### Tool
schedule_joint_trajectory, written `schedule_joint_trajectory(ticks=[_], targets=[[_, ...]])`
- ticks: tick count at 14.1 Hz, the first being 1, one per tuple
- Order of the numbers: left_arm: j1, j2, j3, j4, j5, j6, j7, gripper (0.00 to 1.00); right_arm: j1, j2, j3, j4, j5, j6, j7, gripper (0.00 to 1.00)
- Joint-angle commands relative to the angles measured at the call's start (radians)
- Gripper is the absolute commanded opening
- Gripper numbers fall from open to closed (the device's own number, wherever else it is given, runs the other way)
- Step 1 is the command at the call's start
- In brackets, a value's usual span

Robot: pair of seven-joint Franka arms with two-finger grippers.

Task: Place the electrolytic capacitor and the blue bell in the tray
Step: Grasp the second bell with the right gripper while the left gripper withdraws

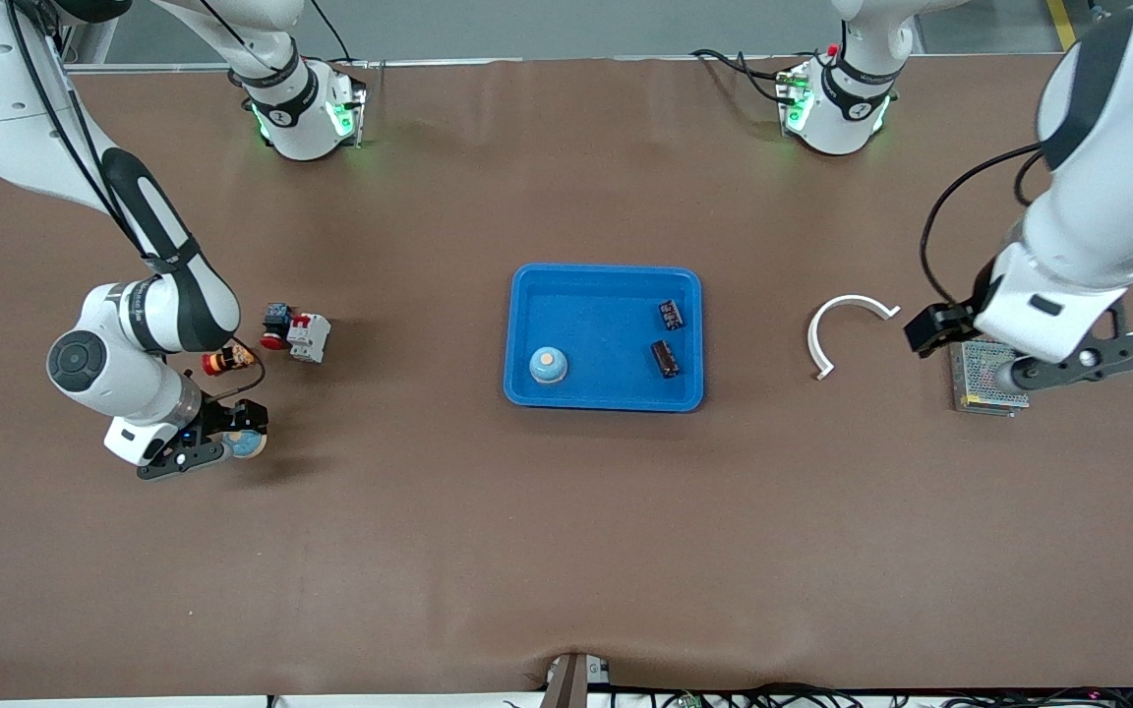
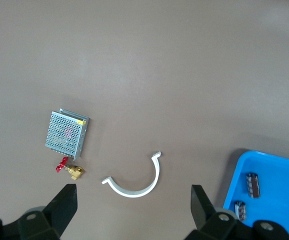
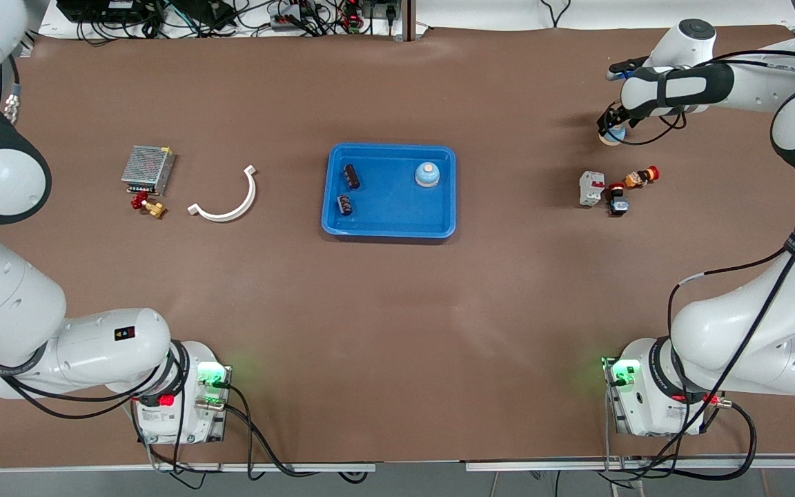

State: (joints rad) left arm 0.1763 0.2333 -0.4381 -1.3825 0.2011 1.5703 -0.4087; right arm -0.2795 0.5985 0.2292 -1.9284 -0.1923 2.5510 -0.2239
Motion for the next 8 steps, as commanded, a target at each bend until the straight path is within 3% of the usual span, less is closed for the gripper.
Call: schedule_joint_trajectory(ticks=[1, 3, 6, 7, 8], targets=[[-0.089, -0.077, 0.188, -0.013, -0.109, -0.042, 0.167, 1.00, -0.004, 0.012, 0.001, -0.006, -0.025, 0.020, 0.000, 1.00], [-0.121, -0.100, 0.254, -0.016, -0.124, -0.062, 0.240, 1.00, -0.010, 0.023, 0.001, -0.006, -0.039, 0.037, 0.000, 1.00], [-0.124, -0.152, 0.288, -0.047, -0.134, -0.078, 0.293, 1.00, -0.012, 0.026, 0.001, -0.004, -0.045, 0.040, -0.002, 1.00], [-0.133, -0.184, 0.306, -0.076, -0.153, -0.078, 0.312, 1.00, -0.013, 0.026, 0.001, -0.004, -0.045, 0.040, -0.002, 0.92], [-0.139, -0.213, 0.338, -0.101, -0.178, -0.078, 0.321, 1.00, -0.013, 0.026, 0.001, -0.004, -0.045, 0.040, -0.002, 0.76]])
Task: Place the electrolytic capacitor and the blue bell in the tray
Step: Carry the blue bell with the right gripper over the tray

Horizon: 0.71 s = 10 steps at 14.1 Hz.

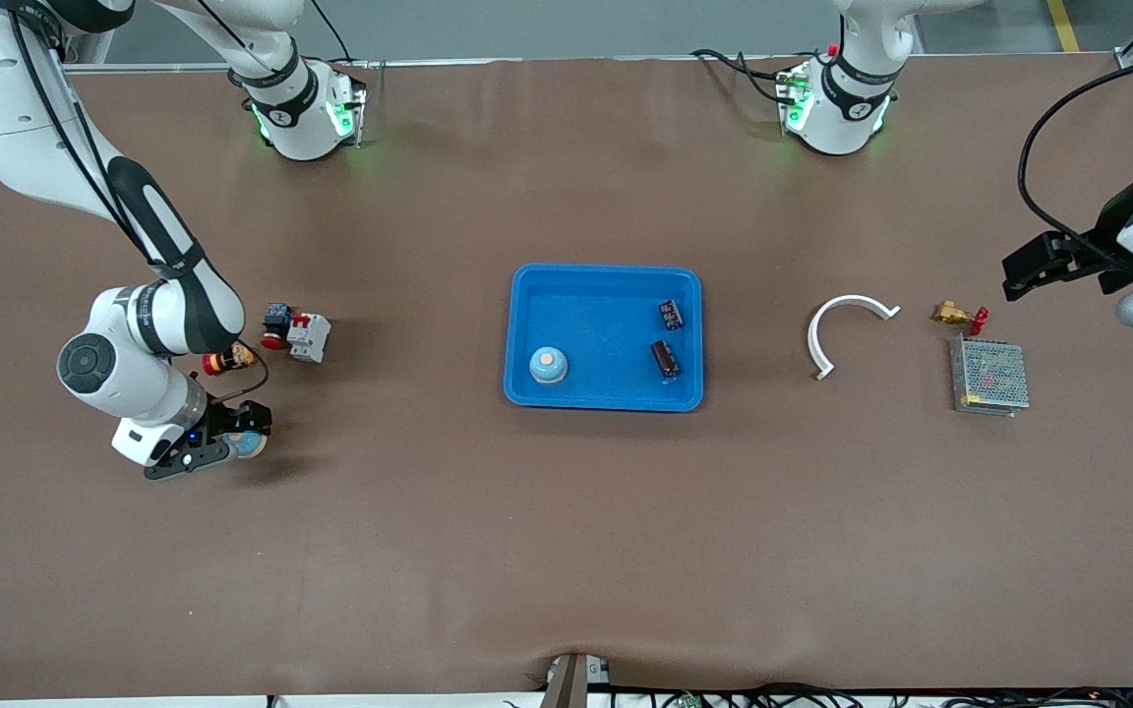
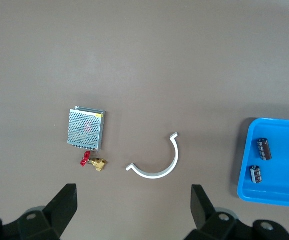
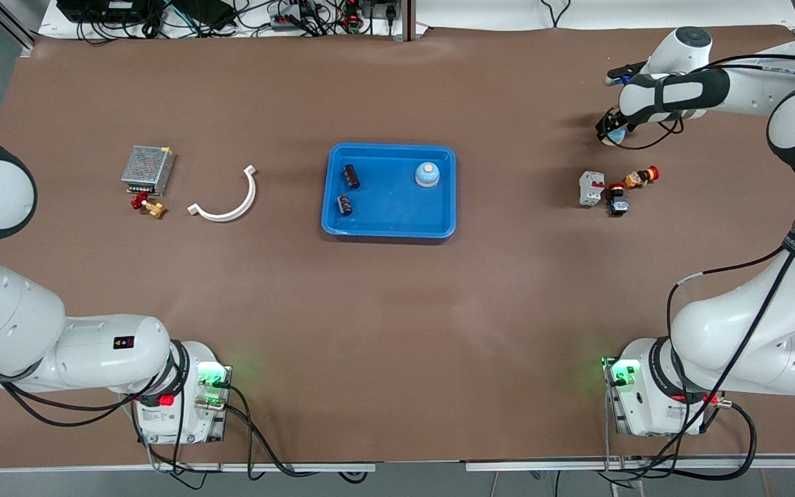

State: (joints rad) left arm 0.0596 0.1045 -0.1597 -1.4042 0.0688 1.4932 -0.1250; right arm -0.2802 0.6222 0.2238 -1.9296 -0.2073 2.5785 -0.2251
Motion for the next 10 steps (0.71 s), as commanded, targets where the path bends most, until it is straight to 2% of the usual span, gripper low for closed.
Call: schedule_joint_trajectory(ticks=[1, 3, 5, 10], targets=[[-0.038, -0.098, 0.087, -0.090, -0.061, -0.001, 0.045, 1.00, -0.013, 0.002, 0.006, -0.002, -0.030, 0.011, 0.001, 0.66], [-0.050, -0.127, 0.115, -0.120, -0.063, -0.001, 0.082, 1.00, -0.014, 0.004, 0.006, -0.002, -0.030, 0.012, 0.001, 0.62], [-0.055, -0.150, 0.134, -0.136, -0.061, -0.001, 0.094, 1.00, -0.014, 0.004, 0.006, 0.000, -0.030, 0.011, 0.001, 0.43], [-0.086, -0.169, 0.163, -0.144, -0.047, -0.010, 0.097, 1.00, -0.010, 0.001, 0.008, 0.017, -0.029, -0.003, 0.001, 0.42]])
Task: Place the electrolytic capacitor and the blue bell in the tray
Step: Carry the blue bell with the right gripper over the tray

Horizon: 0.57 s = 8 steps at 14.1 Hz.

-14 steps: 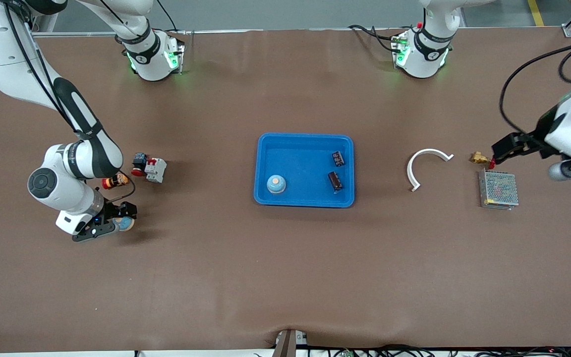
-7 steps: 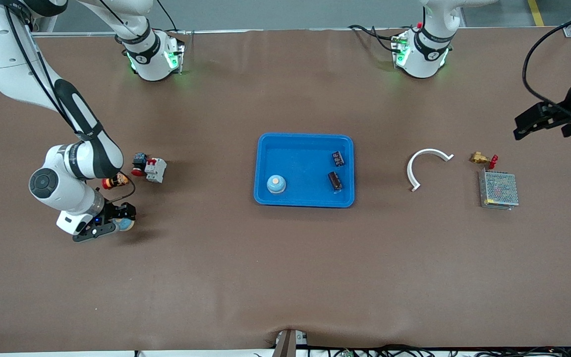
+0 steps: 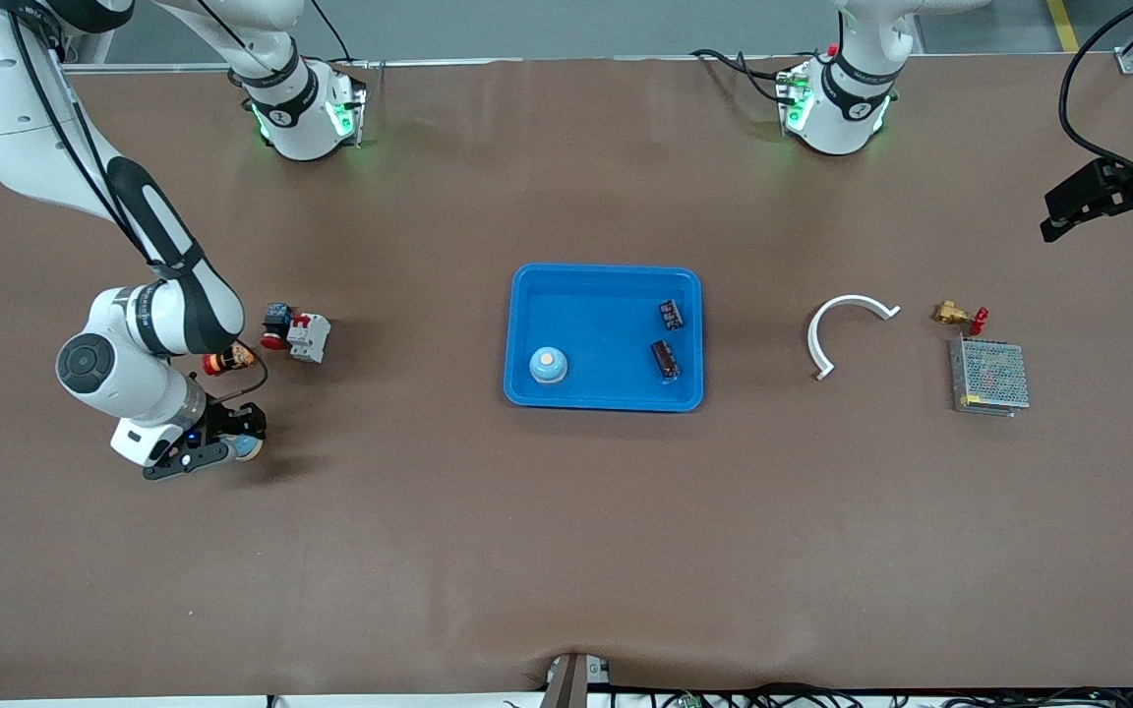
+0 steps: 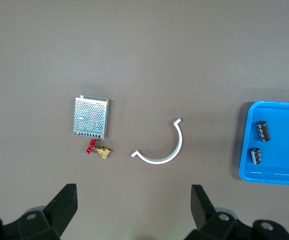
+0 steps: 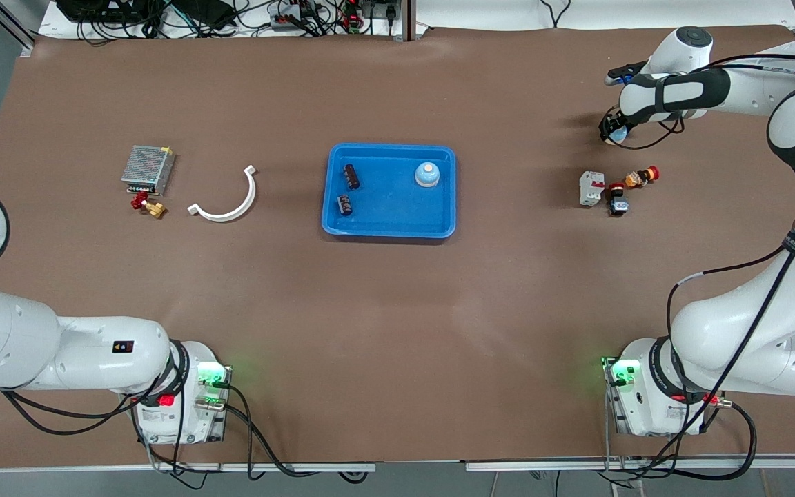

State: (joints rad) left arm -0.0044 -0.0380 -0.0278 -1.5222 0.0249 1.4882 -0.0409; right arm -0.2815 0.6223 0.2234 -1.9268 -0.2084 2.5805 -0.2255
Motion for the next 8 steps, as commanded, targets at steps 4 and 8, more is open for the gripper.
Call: schedule_joint_trajectory(ticks=[4, 8], targets=[[-0.019, -0.030, 0.026, -0.024, -0.003, -0.028, 0.013, 1.00, 0.011, -0.032, 0.016, 0.066, -0.008, -0.096, 0.011, 0.42], [-0.019, -0.025, 0.023, -0.024, -0.003, -0.028, 0.013, 1.00, 0.064, -0.032, 0.016, 0.239, 0.059, -0.310, 0.017, 0.42]])
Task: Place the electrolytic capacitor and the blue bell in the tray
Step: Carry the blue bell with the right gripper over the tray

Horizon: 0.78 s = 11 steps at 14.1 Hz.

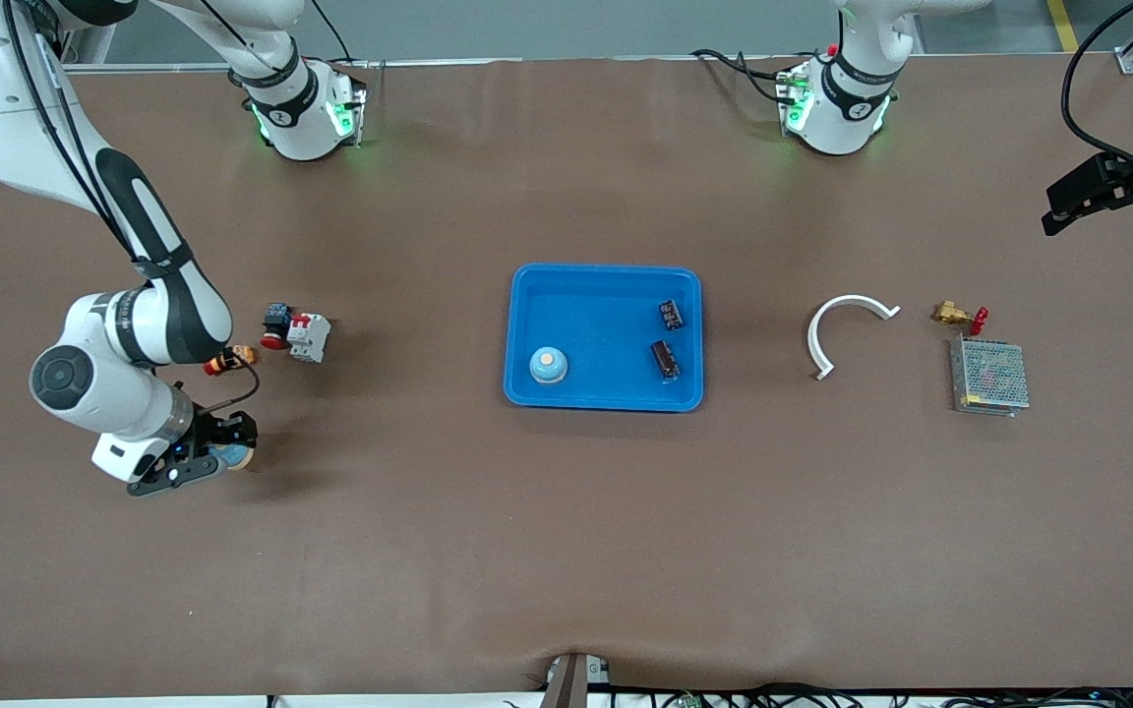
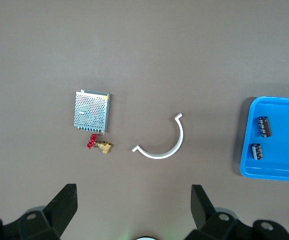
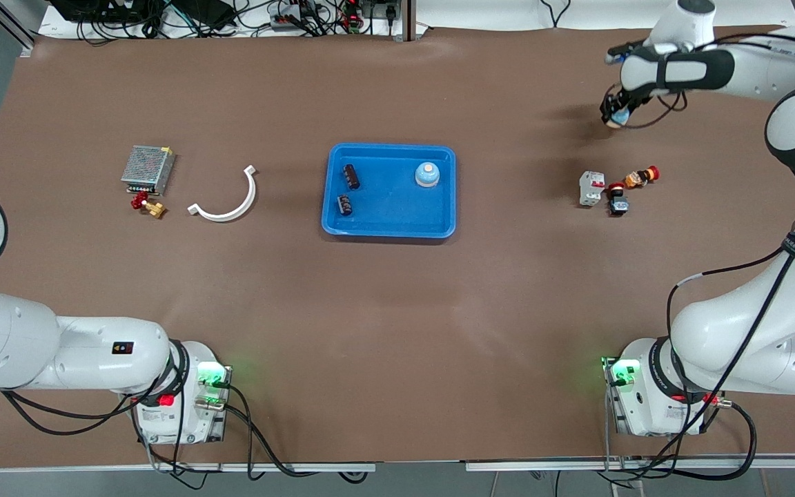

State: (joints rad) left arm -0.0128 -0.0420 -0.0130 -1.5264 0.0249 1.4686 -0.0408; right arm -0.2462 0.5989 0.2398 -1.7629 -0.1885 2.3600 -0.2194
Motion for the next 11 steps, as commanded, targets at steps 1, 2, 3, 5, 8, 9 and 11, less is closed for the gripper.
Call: schedule_joint_trajectory(ticks=[1, 2, 3, 5, 8, 9, 11], targets=[[-0.009, -0.022, 0.008, -0.021, -0.003, -0.008, 0.013, 1.00, 0.044, -0.007, -0.001, 0.120, 0.064, -0.135, 0.020, 0.41], [-0.006, -0.021, 0.010, -0.023, -0.003, -0.010, 0.013, 1.00, 0.057, -0.007, -0.002, 0.158, 0.075, -0.181, 0.037, 0.40], [-0.004, -0.016, 0.008, -0.021, -0.005, -0.010, 0.013, 1.00, 0.080, -0.005, -0.002, 0.198, 0.077, -0.218, 0.066, 0.40], [-0.006, -0.010, 0.010, -0.020, -0.003, -0.008, 0.013, 1.00, 0.122, -0.004, -0.004, 0.247, 0.075, -0.264, 0.138, 0.40], [-0.002, -0.009, 0.010, -0.020, -0.005, -0.010, 0.013, 1.00, 0.179, -0.008, -0.004, 0.264, 0.075, -0.269, 0.288, 0.40], [-0.002, -0.009, 0.010, -0.020, -0.005, -0.010, 0.013, 1.00, 0.208, -0.008, -0.002, 0.275, 0.077, -0.271, 0.331, 0.40], [-0.002, -0.009, 0.010, -0.021, -0.005, -0.010, 0.015, 1.00, 0.257, -0.008, -0.004, 0.280, 0.077, -0.274, 0.455, 0.40]])
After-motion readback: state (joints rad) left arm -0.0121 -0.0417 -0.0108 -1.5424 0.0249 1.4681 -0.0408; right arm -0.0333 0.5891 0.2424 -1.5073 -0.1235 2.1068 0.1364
